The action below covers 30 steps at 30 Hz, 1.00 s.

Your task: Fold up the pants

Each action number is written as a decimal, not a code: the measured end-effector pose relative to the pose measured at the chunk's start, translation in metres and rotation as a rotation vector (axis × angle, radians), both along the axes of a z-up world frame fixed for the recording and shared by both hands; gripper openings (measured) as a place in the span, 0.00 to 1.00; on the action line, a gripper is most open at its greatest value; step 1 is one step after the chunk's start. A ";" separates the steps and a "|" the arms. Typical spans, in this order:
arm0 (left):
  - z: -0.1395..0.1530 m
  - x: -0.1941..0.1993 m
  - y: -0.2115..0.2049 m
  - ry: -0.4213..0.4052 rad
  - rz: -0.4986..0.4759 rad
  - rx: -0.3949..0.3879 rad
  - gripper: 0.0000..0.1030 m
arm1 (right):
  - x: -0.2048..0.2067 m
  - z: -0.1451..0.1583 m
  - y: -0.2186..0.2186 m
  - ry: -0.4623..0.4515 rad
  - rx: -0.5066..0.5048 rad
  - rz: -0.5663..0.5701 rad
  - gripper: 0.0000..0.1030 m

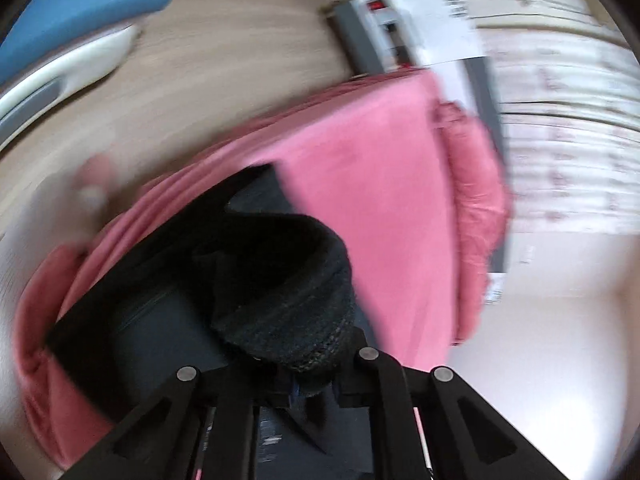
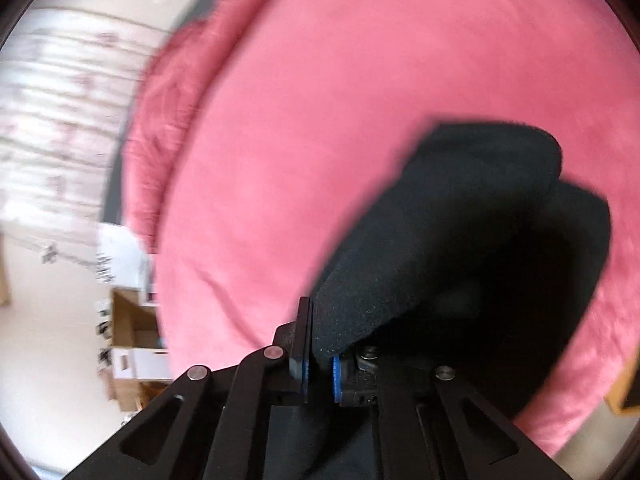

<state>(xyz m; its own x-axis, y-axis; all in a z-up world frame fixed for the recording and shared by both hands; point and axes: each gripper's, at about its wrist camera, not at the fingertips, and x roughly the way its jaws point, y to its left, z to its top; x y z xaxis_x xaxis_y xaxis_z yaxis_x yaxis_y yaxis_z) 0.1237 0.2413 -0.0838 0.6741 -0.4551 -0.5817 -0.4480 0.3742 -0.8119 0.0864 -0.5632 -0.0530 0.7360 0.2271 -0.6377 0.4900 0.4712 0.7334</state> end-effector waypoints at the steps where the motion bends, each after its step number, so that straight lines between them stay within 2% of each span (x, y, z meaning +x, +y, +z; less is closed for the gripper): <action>1: 0.013 0.003 0.002 -0.054 -0.009 0.005 0.10 | -0.001 0.013 0.000 -0.054 -0.003 0.007 0.08; 2: 0.030 0.004 0.004 -0.138 -0.026 -0.004 0.10 | -0.008 0.026 -0.001 -0.135 0.007 0.014 0.07; 3: 0.044 0.000 0.007 -0.220 -0.047 -0.025 0.10 | -0.013 0.030 -0.001 -0.174 0.014 0.016 0.07; 5: 0.055 -0.014 0.011 -0.306 -0.069 -0.033 0.10 | -0.032 0.032 -0.001 -0.234 0.009 0.026 0.07; 6: 0.055 -0.026 0.013 -0.339 -0.085 -0.018 0.10 | -0.041 0.025 -0.002 -0.232 0.000 0.034 0.07; 8: 0.040 -0.048 0.011 -0.314 -0.109 0.057 0.10 | -0.057 -0.005 -0.003 -0.160 -0.006 0.055 0.07; 9: 0.021 -0.058 0.009 -0.262 -0.131 0.077 0.10 | -0.064 -0.027 -0.006 -0.106 0.009 0.052 0.07; 13: -0.061 -0.093 0.004 -0.066 -0.086 0.036 0.10 | -0.092 -0.108 -0.017 0.078 0.082 0.013 0.07; 14: -0.077 -0.102 0.003 -0.044 -0.063 0.025 0.10 | -0.097 -0.120 -0.016 0.093 0.091 0.005 0.07; 15: -0.084 -0.108 0.003 -0.037 -0.041 0.019 0.10 | -0.102 -0.127 -0.015 0.068 0.107 -0.006 0.07; 17: -0.086 -0.117 0.000 -0.080 -0.001 0.000 0.10 | -0.105 -0.126 -0.016 0.042 0.129 -0.038 0.09; 18: -0.083 -0.117 -0.002 -0.093 0.009 0.006 0.15 | -0.105 -0.125 -0.016 0.040 0.133 -0.044 0.09; 19: -0.078 -0.117 -0.005 -0.113 0.015 0.024 0.29 | -0.105 -0.122 -0.016 0.041 0.132 -0.041 0.12; 21: -0.068 -0.107 -0.014 -0.129 -0.005 0.045 0.41 | -0.092 -0.120 -0.009 0.041 0.134 -0.035 0.16; 23: -0.064 -0.103 -0.023 -0.144 -0.022 0.027 0.51 | -0.086 -0.120 -0.004 0.026 0.153 -0.031 0.31; 24: -0.063 -0.100 -0.029 -0.136 -0.025 0.027 0.59 | -0.087 -0.119 -0.001 0.021 0.161 -0.030 0.34; 25: -0.064 -0.098 -0.033 -0.120 -0.023 0.043 0.59 | -0.085 -0.119 0.001 0.021 0.163 -0.025 0.37; 27: -0.064 -0.088 -0.041 -0.078 -0.027 0.096 0.57 | -0.082 -0.115 0.008 0.052 0.117 -0.002 0.36; 28: -0.067 -0.082 -0.043 -0.054 -0.035 0.115 0.51 | -0.077 -0.109 0.011 0.077 0.083 0.013 0.26; 29: -0.070 -0.077 -0.043 -0.034 -0.035 0.125 0.43 | -0.075 -0.107 0.011 0.105 0.054 0.025 0.08; 30: -0.070 -0.075 -0.041 -0.040 -0.031 0.114 0.11 | -0.074 -0.101 0.013 0.125 0.037 0.033 0.07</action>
